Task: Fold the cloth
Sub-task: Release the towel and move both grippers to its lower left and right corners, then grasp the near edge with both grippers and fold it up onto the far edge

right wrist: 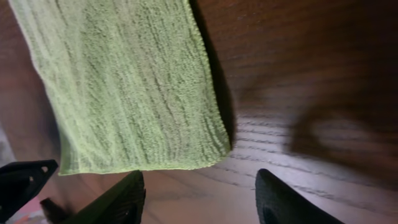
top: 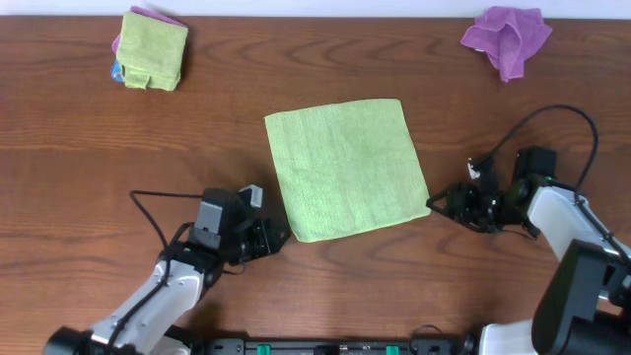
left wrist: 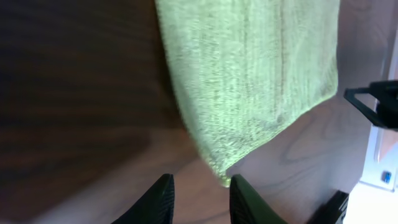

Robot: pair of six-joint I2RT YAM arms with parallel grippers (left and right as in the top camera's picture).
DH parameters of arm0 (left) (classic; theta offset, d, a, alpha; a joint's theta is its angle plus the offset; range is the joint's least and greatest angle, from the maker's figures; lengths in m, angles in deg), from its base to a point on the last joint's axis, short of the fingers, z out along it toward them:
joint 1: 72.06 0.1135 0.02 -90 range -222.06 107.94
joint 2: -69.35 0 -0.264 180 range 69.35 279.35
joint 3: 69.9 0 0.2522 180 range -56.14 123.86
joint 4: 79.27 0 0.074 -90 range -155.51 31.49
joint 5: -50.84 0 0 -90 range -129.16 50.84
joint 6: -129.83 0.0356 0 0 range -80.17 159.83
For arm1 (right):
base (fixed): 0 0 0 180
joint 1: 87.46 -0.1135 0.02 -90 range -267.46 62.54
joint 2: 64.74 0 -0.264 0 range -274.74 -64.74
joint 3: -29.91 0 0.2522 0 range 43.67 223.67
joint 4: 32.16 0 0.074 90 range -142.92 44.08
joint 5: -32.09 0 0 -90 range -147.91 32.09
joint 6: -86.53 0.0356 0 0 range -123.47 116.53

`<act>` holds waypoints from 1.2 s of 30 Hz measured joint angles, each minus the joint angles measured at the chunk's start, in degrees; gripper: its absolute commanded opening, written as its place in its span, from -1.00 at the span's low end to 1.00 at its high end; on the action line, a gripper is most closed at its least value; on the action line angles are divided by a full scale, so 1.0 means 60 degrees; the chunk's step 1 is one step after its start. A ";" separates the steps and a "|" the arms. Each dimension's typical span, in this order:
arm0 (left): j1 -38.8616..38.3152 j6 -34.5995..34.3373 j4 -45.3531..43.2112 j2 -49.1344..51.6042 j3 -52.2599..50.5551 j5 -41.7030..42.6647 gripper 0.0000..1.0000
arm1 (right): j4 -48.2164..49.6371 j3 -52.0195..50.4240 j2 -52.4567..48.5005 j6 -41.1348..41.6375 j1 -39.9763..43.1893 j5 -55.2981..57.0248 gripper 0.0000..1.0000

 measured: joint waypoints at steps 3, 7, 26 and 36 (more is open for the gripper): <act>-0.0102 -0.0095 -0.0284 0.0404 0.0000 0.0066 -0.27 | 0.0109 0.0000 -0.0018 0.0022 0.0000 0.0142 0.19; -0.0102 -0.0168 -0.0645 0.0882 -0.0004 0.0076 -0.23 | 0.0299 0.0000 -0.0262 0.0066 0.0000 0.0193 0.17; -0.0430 -0.1166 -0.2736 0.2226 0.0000 0.0346 -0.38 | 0.1162 0.0189 -0.1566 0.0554 -0.0361 -0.0867 -0.37; -0.0441 -0.1341 -0.2834 0.2401 0.0040 0.0379 -0.88 | 0.1366 0.0164 -0.1767 0.1005 -0.0627 -0.0550 -0.97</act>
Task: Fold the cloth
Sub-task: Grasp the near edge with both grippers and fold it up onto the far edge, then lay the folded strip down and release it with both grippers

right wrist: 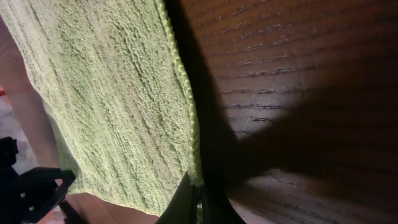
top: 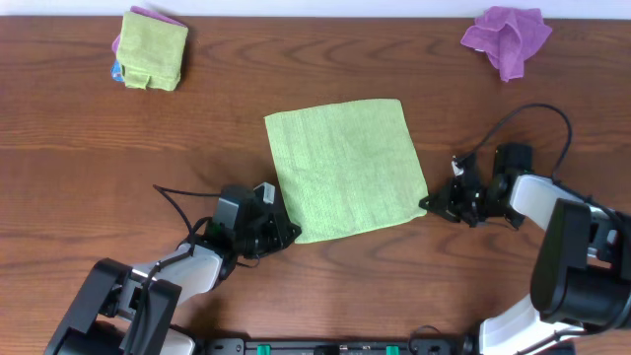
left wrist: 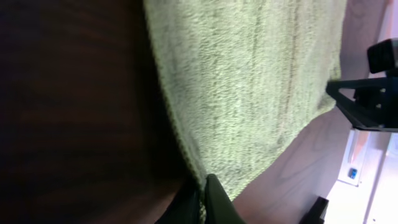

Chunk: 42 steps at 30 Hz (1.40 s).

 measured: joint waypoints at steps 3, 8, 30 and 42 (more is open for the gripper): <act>0.0000 0.0051 -0.0076 0.0000 0.0306 0.0222 -0.88 | -0.0393 0.0011 0.0000 0.0022 -0.0015 -0.0047 -0.97; 0.0004 0.0233 0.0062 0.0000 0.1443 0.0535 -0.88 | -0.1523 0.0426 0.0087 0.0036 -0.0073 -0.0004 -0.97; 0.2539 0.1840 0.2073 0.1133 0.4768 0.0102 -0.88 | 0.1486 0.2269 0.1173 0.3515 -0.2714 0.1479 -0.97; 0.2539 0.1978 0.2368 0.4116 0.7850 0.0098 -0.88 | 0.1723 0.4659 -0.1439 0.3767 -0.2295 0.1457 -0.97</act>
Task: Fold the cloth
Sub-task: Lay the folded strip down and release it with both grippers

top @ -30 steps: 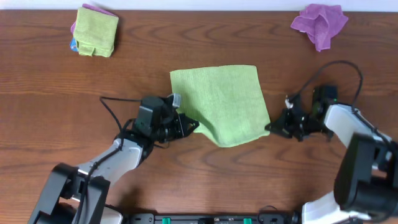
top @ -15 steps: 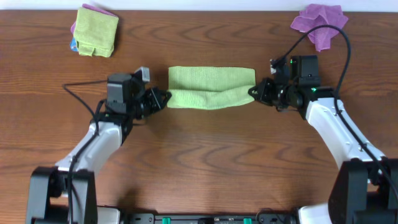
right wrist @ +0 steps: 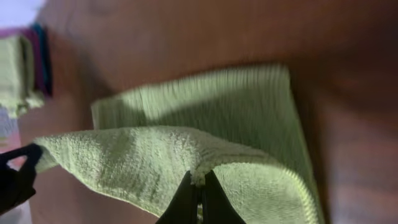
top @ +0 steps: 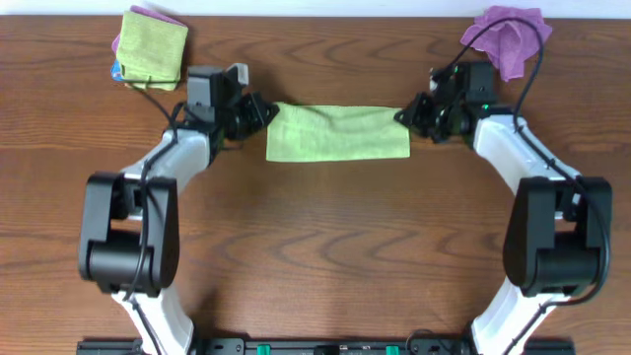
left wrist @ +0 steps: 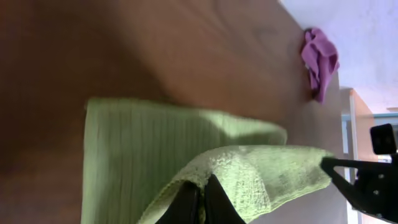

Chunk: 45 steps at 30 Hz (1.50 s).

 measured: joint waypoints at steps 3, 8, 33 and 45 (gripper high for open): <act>0.0000 0.0000 0.0186 0.0470 0.0732 -0.0007 -0.88 | 0.0022 0.0525 -0.0240 -0.0025 0.0189 -0.0073 -0.97; 0.0000 0.0058 0.0885 0.0954 0.1483 -0.0102 -0.88 | -0.0018 0.0736 -0.0503 -0.0135 0.0317 -0.0168 -0.97; 0.0535 0.1253 0.2772 0.0809 0.1497 -0.0474 -0.88 | -0.0586 0.0736 -0.0648 -0.0532 -0.0186 -0.0514 -0.97; 0.0535 0.1668 0.4677 -0.0084 0.1501 -0.1115 -0.88 | -0.0856 0.0736 -0.0652 -0.0535 -0.0189 -0.0568 -0.97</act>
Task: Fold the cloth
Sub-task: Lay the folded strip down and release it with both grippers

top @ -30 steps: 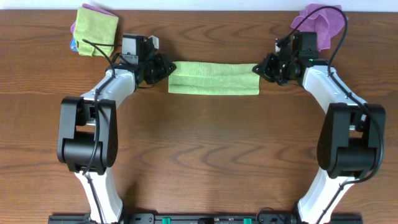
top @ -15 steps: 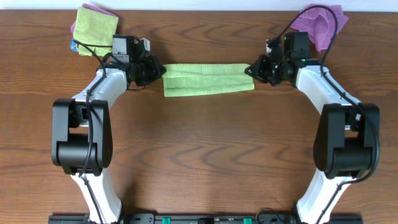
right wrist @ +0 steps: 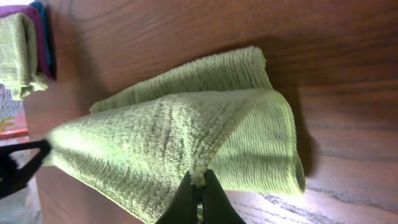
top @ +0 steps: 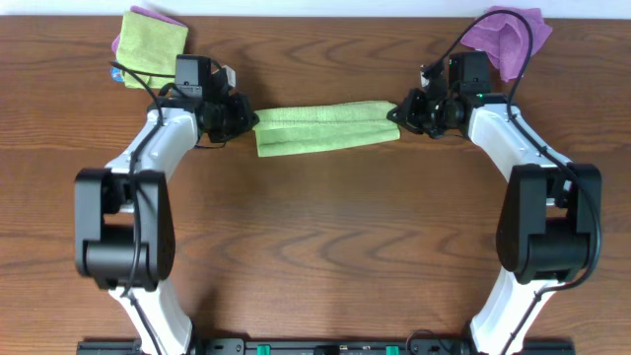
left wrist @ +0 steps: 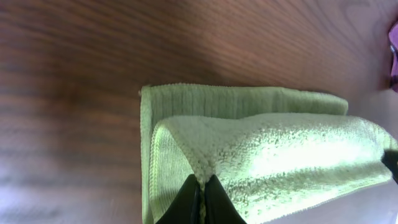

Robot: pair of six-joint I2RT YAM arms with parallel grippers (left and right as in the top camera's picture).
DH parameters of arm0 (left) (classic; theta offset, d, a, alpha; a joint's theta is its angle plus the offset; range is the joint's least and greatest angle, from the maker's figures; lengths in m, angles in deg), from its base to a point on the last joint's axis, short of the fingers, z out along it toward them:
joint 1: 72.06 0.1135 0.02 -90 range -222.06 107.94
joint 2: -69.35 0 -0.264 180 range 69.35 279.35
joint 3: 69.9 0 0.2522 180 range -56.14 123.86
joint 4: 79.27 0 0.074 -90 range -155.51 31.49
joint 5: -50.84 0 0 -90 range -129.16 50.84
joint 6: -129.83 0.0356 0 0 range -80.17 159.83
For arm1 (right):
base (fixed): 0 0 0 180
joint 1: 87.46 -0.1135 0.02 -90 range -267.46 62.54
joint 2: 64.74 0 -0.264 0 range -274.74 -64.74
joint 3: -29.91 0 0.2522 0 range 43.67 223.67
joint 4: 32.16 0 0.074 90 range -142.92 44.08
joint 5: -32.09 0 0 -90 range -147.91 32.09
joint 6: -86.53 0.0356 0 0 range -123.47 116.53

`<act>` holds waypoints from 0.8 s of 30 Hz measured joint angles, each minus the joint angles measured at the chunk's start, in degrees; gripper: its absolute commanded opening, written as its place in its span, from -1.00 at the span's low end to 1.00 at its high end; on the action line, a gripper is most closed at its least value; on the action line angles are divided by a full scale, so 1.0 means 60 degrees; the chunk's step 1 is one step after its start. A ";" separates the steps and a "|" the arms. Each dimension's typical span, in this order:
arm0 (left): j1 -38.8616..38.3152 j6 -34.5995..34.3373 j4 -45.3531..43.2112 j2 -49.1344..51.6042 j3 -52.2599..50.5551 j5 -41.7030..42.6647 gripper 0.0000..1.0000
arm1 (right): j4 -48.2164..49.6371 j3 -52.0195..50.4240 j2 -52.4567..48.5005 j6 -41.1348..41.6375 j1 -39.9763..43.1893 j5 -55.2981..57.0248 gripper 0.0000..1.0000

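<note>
The light green cloth [top: 320,127] lies as a long narrow band across the back middle of the table, doubled over itself. My left gripper [top: 250,120] is shut on its left end; in the left wrist view the black fingertips [left wrist: 194,202] pinch the upper layer of the green cloth [left wrist: 267,149]. My right gripper [top: 394,113] is shut on the right end; the right wrist view shows its fingers [right wrist: 200,198] clamped on a corner of the green cloth [right wrist: 161,143], with the folded edge resting on the wood.
A stack of folded cloths [top: 150,37], green on top, sits at the back left corner. A crumpled purple cloth [top: 505,32] lies at the back right. The table's far edge runs just behind both.
The cloth was a wider folded strip held at its two ends. Now it is narrower, slightly bowed, and shifted a little left; both grippers stay shut on its ends.
The cloth lay flat and square mid-table with both grippers open at its near corners. Then both were shut on those corners. Later the near edge was held over at the far edge, the cloth halved. Now it is a thinner band.
</note>
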 measured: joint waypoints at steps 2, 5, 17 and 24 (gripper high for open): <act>0.0000 0.0098 0.0361 -0.0226 0.0011 -0.0131 -0.88 | -0.0069 0.0000 0.0000 0.0000 0.0000 -0.0036 -0.97; -0.0007 0.0164 0.1027 -0.0357 0.0033 -0.0277 -0.88 | -0.0208 0.0000 0.0000 0.0004 0.0000 -0.0073 -0.96; -0.0069 0.0186 0.1377 -0.0357 0.0040 -0.1086 -0.88 | -0.0291 0.0000 0.0000 -0.0029 -0.0251 0.0452 -0.96; -0.0240 0.0186 0.0943 0.0018 0.0040 -0.1209 -0.88 | -0.0131 0.0000 0.0000 -0.0073 -0.0266 0.1042 -0.97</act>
